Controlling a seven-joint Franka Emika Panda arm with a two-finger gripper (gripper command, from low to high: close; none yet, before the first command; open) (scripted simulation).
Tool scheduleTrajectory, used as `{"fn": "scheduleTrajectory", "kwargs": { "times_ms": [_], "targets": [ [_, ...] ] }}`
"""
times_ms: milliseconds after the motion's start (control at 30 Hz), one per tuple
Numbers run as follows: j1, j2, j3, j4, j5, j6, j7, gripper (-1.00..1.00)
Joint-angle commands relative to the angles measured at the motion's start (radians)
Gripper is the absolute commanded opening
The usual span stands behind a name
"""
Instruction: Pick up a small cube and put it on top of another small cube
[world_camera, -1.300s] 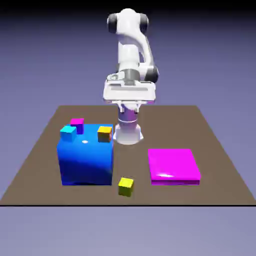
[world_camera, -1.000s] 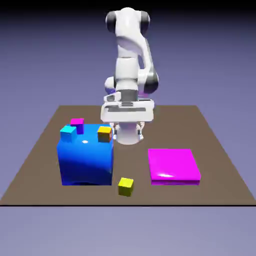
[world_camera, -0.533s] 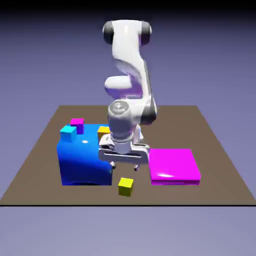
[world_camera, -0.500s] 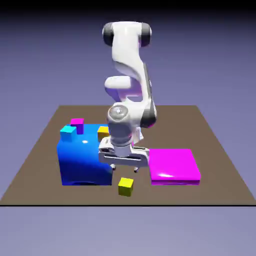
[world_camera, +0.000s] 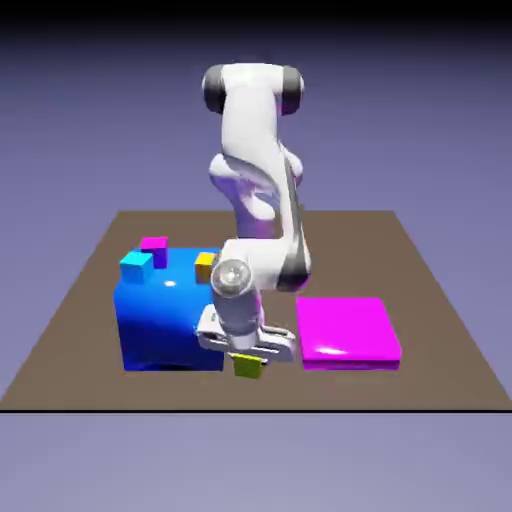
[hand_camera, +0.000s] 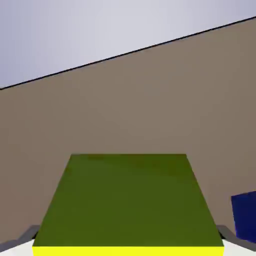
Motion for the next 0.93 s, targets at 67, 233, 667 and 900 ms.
{"fn": "scheduleTrajectory", "kwargs": {
  "times_ms": [67, 233, 667, 900],
  "targets": [
    [-0.053, -0.109, -0.043, -0.003, -0.027, -0.097, -0.002, -1.0],
    [-0.14, -0.29, -0.114, -0.007, -0.067, -0.258, -0.008, -1.0],
    [-0.265, -0.602, -0.315, -0.172, -0.17, -0.456, -0.032, -1.0],
    [-0.266, -0.603, -0.316, -0.206, -0.171, -0.424, -0.032, 1.0]
  ]
}}
